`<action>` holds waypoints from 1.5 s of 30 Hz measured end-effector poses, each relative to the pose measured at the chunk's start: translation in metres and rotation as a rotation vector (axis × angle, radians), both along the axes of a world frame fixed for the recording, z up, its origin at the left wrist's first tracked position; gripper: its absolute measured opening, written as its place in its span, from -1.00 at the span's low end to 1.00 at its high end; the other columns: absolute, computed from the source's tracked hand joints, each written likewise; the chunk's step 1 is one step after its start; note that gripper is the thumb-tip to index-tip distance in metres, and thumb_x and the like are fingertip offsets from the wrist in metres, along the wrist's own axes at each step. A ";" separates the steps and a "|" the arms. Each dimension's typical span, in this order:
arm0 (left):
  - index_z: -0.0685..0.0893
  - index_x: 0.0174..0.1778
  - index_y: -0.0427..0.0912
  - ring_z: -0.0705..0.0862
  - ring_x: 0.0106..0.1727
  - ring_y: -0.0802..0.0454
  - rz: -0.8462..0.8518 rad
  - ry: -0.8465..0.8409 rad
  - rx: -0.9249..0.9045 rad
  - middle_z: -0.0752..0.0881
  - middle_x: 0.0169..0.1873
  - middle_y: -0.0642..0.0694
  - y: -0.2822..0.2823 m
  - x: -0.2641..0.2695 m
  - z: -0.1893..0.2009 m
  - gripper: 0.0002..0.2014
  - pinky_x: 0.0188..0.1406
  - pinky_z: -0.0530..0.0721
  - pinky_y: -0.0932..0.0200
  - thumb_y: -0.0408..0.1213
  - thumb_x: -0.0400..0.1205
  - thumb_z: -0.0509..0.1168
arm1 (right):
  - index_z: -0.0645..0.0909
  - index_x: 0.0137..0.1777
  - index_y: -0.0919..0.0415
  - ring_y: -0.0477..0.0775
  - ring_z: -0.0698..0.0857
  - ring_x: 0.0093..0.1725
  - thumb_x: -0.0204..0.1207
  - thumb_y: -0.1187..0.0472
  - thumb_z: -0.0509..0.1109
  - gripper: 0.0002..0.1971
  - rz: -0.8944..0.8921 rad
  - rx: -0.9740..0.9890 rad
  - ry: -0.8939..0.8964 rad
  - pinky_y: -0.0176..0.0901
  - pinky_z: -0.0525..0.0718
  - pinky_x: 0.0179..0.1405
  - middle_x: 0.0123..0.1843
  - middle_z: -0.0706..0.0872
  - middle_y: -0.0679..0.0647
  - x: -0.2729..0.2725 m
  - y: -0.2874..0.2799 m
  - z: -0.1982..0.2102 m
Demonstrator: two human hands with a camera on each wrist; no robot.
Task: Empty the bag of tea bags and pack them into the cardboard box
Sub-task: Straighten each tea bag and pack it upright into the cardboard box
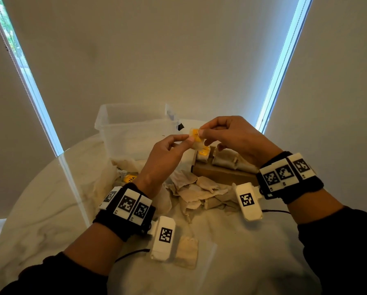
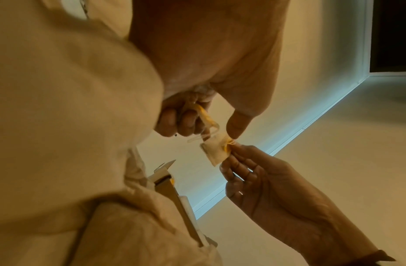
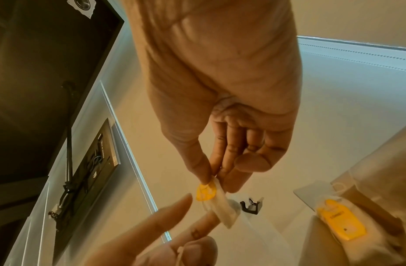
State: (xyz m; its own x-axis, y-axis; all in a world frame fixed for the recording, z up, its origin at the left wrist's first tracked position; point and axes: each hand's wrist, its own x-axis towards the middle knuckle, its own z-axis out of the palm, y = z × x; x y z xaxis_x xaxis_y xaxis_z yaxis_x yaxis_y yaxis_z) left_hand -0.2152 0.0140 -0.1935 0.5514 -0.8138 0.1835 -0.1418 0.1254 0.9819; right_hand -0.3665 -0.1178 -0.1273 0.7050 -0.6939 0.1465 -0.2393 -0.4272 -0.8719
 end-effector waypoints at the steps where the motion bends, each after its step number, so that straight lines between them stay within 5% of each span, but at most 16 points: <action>1: 0.84 0.14 0.17 0.63 -0.13 0.12 -0.010 0.033 0.015 0.71 -0.18 0.12 -0.001 -0.001 0.001 -0.81 -0.18 0.59 0.21 0.12 0.74 0.41 | 0.83 0.17 0.16 -0.07 0.91 -0.06 0.61 0.10 0.63 -0.79 0.003 0.008 -0.004 -0.23 0.81 -0.21 -0.07 0.94 0.00 0.000 0.000 0.000; 7: 0.85 0.01 0.09 0.64 -0.35 0.35 0.039 -0.082 -0.010 0.74 -0.31 0.23 -0.004 0.004 -0.007 -0.91 -0.22 0.54 0.31 -0.14 0.77 0.44 | 0.81 0.25 0.12 0.06 0.92 0.00 0.60 0.16 0.64 -0.75 0.059 -0.014 0.067 -0.15 0.91 -0.01 -0.03 0.94 0.02 0.003 0.003 0.000; 14: 0.83 0.32 0.10 0.59 -0.29 0.21 -0.109 -0.227 0.232 0.74 -0.12 -0.01 -0.001 0.003 -0.007 -0.77 -0.33 0.52 0.36 -0.03 0.78 0.42 | 0.81 0.07 0.04 -0.14 0.76 -0.10 0.58 0.05 0.63 -0.85 -0.135 -0.481 0.305 -0.28 0.71 -0.12 -0.03 0.82 -0.08 0.007 -0.030 0.003; 18: 0.87 0.29 0.06 0.59 -0.34 0.20 -0.215 -0.265 0.354 0.81 -0.10 0.02 0.000 0.002 -0.009 -0.76 -0.50 0.51 0.50 -0.01 0.81 0.38 | 0.77 0.03 0.08 -0.07 0.79 -0.08 0.59 0.18 0.61 -0.91 -0.103 -0.470 0.526 -0.19 0.79 -0.05 -0.03 0.84 -0.02 0.008 -0.039 -0.005; 20: 0.89 0.25 0.03 0.59 -0.45 0.32 -0.242 -0.253 0.391 0.80 -0.30 0.16 0.000 0.001 -0.008 -0.77 -0.54 0.50 0.49 -0.02 0.82 0.36 | 0.76 0.05 0.10 -0.01 0.89 -0.10 0.60 0.22 0.61 -0.89 -0.004 -0.321 0.604 -0.20 0.83 -0.11 -0.05 0.89 0.01 0.013 -0.035 -0.010; 22: 0.89 0.25 0.04 0.62 -0.44 0.36 -0.253 -0.269 0.413 0.77 -0.33 0.21 0.001 -0.001 -0.007 -0.76 -0.48 0.51 0.50 -0.02 0.83 0.35 | 0.76 0.13 0.17 0.00 0.94 -0.11 0.62 0.27 0.60 -0.86 0.067 -0.148 0.609 -0.23 0.87 -0.13 -0.06 0.94 0.09 0.019 -0.031 -0.015; 25: 0.88 0.29 0.09 0.66 -0.20 0.25 -0.255 -0.305 0.422 0.81 -0.07 0.10 0.001 -0.002 -0.006 -0.74 -0.28 0.53 0.37 0.02 0.83 0.33 | 0.82 0.10 0.23 0.02 0.95 -0.06 0.63 0.28 0.61 -0.90 0.065 -0.132 0.597 -0.22 0.88 -0.06 -0.04 0.95 0.12 0.029 -0.035 -0.023; 29: 0.88 0.27 0.12 0.64 -0.23 0.19 -0.252 -0.290 0.418 0.84 -0.01 -0.05 0.003 -0.002 -0.006 -0.76 -0.25 0.55 0.32 0.03 0.82 0.34 | 0.87 -0.01 0.18 0.03 0.94 -0.11 0.56 0.22 0.67 -0.92 -0.030 -0.229 0.616 -0.03 0.92 0.02 -0.14 0.94 0.04 0.041 -0.049 -0.035; 35: 0.86 0.30 0.13 0.70 -0.07 0.27 -0.258 -0.285 0.402 0.85 0.07 0.09 0.002 -0.002 -0.009 -0.78 -0.21 0.53 0.38 -0.04 0.83 0.34 | 0.86 -0.10 0.11 0.04 0.84 -0.05 0.40 0.16 0.71 -0.87 -0.156 -0.430 0.626 0.12 0.91 0.06 -0.10 0.89 0.04 0.048 -0.062 -0.045; 40: 0.86 0.25 0.08 0.65 -0.38 0.34 -0.246 -0.240 0.400 0.74 -0.34 0.28 0.001 -0.004 -0.007 -0.75 -0.45 0.50 0.46 -0.06 0.88 0.25 | 0.79 -0.13 0.00 0.04 0.85 -0.10 0.36 0.06 0.78 -0.79 -0.178 -0.470 0.554 0.09 0.90 0.01 -0.13 0.84 -0.05 0.047 -0.062 -0.042; 41: 0.84 0.30 0.09 0.63 -0.34 0.28 -0.233 -0.233 0.398 0.71 -0.29 0.23 0.002 -0.005 -0.005 -0.72 -0.42 0.51 0.40 -0.04 0.89 0.21 | 0.78 -0.12 0.00 0.04 0.85 -0.10 0.41 0.06 0.76 -0.81 -0.174 -0.470 0.510 0.07 0.90 0.01 -0.12 0.84 -0.05 0.045 -0.059 -0.036; 45: 0.70 0.50 -0.03 0.60 -0.19 0.09 -0.099 0.044 0.292 0.66 -0.03 -0.02 -0.002 -0.007 0.004 -0.53 -0.34 0.50 0.16 0.09 0.92 0.01 | 0.79 -0.06 0.02 -0.03 0.88 -0.23 0.55 0.04 0.68 -0.86 -0.173 -0.380 0.305 -0.09 0.83 -0.08 -0.13 0.88 -0.08 0.029 -0.036 -0.005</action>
